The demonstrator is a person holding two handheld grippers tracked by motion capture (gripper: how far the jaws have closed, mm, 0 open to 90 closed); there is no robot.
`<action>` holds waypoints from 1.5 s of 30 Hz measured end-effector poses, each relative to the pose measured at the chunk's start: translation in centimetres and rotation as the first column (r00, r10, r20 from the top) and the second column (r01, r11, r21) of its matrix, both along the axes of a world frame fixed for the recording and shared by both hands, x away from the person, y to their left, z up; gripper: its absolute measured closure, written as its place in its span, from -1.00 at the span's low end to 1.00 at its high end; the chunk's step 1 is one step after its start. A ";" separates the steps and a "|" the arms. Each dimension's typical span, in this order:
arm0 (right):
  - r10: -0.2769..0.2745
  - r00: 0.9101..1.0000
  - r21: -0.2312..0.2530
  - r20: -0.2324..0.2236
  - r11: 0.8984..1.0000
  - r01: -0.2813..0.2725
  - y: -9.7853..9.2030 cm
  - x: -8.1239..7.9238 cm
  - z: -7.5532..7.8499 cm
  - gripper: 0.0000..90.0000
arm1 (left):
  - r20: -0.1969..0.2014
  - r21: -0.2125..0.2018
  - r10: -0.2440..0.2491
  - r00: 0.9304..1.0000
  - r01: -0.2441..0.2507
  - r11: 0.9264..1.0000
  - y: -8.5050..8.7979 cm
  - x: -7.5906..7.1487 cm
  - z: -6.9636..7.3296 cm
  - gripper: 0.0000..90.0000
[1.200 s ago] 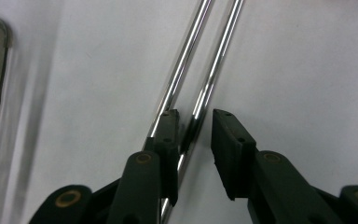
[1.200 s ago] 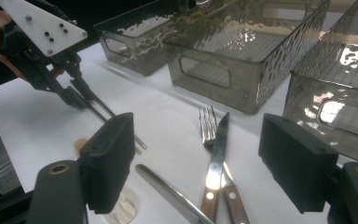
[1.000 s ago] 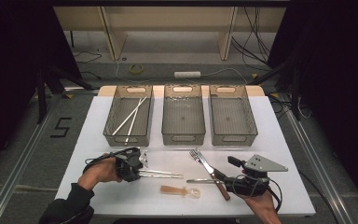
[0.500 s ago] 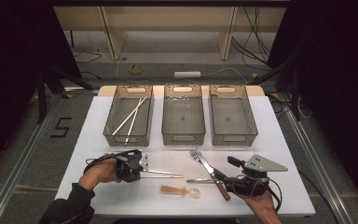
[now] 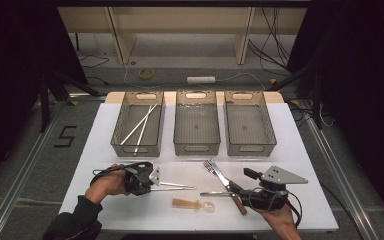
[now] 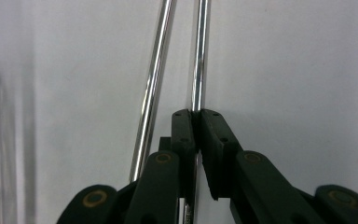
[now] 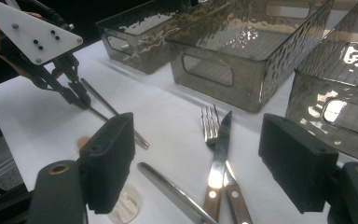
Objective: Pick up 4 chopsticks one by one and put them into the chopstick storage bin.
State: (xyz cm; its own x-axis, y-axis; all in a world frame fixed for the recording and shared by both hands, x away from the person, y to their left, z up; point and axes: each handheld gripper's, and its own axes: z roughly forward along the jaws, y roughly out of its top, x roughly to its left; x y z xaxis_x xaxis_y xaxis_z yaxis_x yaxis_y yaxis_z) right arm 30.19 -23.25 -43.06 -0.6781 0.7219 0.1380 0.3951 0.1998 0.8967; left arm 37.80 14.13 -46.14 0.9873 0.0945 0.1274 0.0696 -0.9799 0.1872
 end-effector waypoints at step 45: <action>0.002 1.000 -0.006 -0.003 1.000 -0.002 0.0 0.0 0.0 -0.38 | -0.013 -0.164 0.103 0.995 -0.104 0.981 -0.2 -0.1 3.4 0.88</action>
State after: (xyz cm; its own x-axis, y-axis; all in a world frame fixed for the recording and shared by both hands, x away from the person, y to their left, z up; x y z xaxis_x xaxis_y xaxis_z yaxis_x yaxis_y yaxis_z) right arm 30.21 -23.24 -43.06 -0.6794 0.7211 0.1358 0.3971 0.2057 0.8945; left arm 37.67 13.96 -42.76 0.9716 0.2156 0.0970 0.1704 -0.9231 0.3447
